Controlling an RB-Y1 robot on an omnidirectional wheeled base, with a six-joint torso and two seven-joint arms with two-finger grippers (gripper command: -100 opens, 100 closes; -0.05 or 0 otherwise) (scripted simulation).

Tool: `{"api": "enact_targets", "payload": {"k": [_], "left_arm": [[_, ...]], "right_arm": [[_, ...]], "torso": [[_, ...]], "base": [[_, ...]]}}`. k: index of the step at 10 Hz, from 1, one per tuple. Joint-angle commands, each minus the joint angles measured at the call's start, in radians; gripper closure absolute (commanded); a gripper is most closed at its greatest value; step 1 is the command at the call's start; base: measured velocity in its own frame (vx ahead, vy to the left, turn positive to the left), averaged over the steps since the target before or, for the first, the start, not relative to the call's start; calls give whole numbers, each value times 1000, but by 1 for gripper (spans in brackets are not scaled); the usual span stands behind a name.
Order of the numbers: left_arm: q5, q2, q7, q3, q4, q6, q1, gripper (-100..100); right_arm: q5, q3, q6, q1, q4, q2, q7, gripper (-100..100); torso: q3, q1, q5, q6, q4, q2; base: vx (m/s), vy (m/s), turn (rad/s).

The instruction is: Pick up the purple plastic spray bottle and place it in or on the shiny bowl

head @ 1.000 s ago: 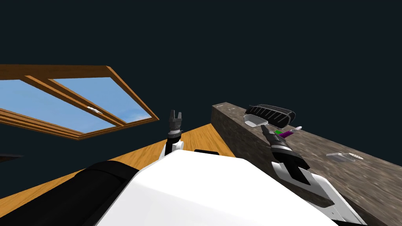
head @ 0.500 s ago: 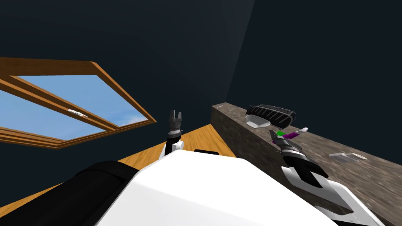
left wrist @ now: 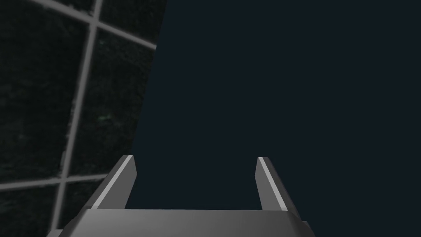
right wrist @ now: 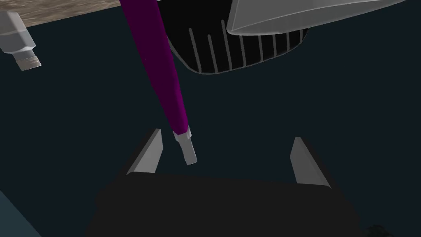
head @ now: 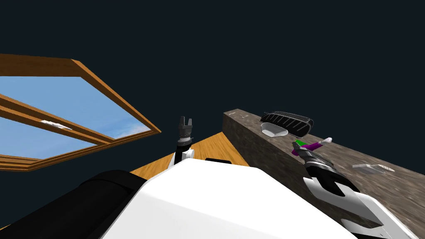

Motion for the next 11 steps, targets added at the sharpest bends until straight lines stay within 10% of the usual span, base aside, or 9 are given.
{"api": "enact_targets", "payload": {"k": [1,11], "left_arm": [[0,0,0,0,0,0,0,0],[0,0,0,0,0,0,0,0]], "right_arm": [[-2,-11,40,-9,47,-24,28,-100],[-13,-38,251,-49,190,-142,139,-100]], "torso": [[0,0,0,0,0,0],[1,-1,0,0,0,2]], "base": [[119,38,-83],[98,24,-44]]}}
